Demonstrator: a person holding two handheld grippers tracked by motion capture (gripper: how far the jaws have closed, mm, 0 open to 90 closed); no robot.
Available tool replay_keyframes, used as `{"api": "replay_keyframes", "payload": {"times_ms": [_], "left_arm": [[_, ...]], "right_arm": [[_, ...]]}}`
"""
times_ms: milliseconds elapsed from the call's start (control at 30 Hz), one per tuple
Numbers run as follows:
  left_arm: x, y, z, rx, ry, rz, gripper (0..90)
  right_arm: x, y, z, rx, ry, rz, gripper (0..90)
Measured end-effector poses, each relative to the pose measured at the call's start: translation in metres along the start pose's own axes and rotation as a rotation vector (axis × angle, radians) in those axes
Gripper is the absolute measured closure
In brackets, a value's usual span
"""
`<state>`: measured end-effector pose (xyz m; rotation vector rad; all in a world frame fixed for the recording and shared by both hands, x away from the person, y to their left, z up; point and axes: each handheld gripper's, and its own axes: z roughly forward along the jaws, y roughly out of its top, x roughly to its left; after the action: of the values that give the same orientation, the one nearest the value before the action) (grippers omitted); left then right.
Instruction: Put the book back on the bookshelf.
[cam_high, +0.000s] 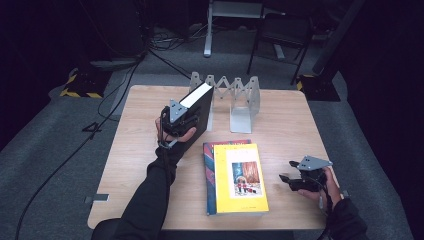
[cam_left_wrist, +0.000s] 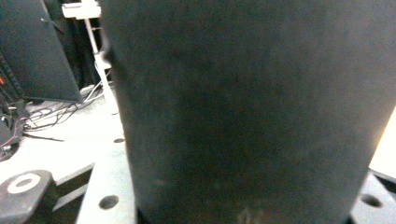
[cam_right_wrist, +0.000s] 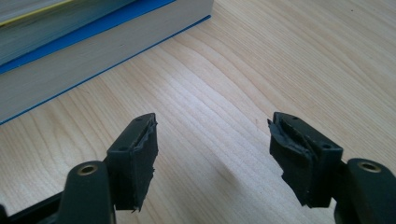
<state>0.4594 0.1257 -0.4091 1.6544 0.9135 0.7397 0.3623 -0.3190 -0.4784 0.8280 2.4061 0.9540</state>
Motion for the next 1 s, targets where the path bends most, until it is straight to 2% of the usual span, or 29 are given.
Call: {"api": "replay_keyframes", "payload": {"times_ms": [167, 400, 567, 633, 700, 1000], "left_arm": [[0.004, 0.000, -0.002, 0.008, -0.013, 0.000, 50.2], [0.014, -0.004, -0.010, 0.014, -0.044, -0.023, 49.4], [0.018, -0.001, -0.015, -0.017, -0.049, -0.034, 47.9], [0.018, 0.000, -0.015, -0.021, -0.052, -0.034, 47.5], [0.017, 0.004, -0.016, -0.019, -0.045, -0.015, 47.2], [0.016, 0.012, -0.013, -0.011, -0.056, -0.024, 47.5]], "right_arm": [[0.001, 0.000, 0.001, 0.007, -0.001, -0.003, 32.5], [0.001, 0.000, 0.001, 0.009, 0.004, -0.002, 32.6], [0.001, 0.000, 0.002, 0.011, 0.002, -0.008, 32.5], [0.001, 0.000, 0.002, 0.013, 0.004, -0.008, 32.5], [0.001, 0.000, 0.003, 0.015, 0.002, -0.007, 32.6], [0.002, 0.000, 0.003, 0.021, 0.008, -0.012, 32.9]]}}
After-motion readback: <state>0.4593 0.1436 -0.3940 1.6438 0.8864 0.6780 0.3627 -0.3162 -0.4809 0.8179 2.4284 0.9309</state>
